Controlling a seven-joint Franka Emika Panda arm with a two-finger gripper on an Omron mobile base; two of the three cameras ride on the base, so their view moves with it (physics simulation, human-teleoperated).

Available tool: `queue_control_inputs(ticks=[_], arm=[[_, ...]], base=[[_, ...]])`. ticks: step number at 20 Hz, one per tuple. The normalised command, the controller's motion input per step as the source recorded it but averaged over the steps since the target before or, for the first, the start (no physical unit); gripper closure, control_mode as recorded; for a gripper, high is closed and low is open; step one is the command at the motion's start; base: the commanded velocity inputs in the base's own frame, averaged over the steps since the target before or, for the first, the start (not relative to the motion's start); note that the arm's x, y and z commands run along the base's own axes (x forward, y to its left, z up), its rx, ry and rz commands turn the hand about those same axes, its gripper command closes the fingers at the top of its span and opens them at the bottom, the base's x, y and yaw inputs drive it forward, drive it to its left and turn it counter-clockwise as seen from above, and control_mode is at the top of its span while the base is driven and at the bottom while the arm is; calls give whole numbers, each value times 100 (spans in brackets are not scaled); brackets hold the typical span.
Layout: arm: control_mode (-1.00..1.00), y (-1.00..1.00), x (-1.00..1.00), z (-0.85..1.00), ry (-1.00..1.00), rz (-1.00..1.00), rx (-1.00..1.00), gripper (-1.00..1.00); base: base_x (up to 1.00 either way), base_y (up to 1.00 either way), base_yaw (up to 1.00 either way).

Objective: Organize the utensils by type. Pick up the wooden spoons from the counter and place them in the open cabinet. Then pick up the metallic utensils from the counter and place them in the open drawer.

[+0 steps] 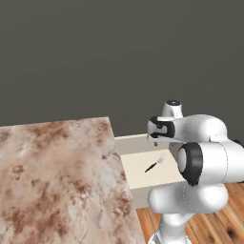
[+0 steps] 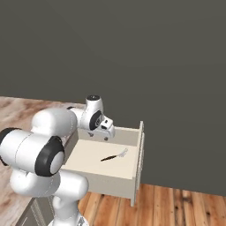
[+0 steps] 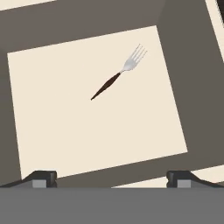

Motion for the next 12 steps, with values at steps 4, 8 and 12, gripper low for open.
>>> queue_control_inputs(ticks=[4, 8, 12], arm=[[-100, -1, -5, 0, 0, 0, 0, -100], [100, 0, 0, 0, 0, 0, 0, -100], [100, 0, 0, 0, 0, 0, 0, -100]], base=[[0, 0, 0], [-17, -54, -2], [-46, -70, 0]])
